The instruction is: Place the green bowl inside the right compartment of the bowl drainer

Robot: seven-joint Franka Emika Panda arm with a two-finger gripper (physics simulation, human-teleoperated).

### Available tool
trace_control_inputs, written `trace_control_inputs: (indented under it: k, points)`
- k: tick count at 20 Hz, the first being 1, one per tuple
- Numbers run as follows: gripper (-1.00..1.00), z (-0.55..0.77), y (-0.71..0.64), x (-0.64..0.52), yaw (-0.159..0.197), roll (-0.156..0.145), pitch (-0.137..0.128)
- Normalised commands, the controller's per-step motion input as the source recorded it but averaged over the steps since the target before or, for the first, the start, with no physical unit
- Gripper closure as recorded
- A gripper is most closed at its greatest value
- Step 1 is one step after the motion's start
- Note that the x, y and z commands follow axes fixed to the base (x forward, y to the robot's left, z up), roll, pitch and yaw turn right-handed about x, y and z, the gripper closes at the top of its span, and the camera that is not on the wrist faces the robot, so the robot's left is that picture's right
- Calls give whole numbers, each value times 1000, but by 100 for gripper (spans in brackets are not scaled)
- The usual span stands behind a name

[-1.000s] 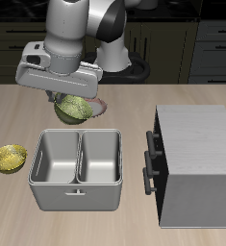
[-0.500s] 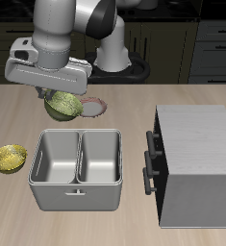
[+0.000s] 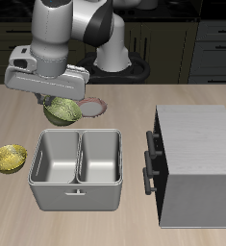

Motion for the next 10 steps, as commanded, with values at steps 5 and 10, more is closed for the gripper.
trace_control_inputs:
  k: [5, 10]
  points:
    - [100, -245, 61, 22, 5, 1, 28]
    - [100, -42, 53, 101, 26, -19, 2]
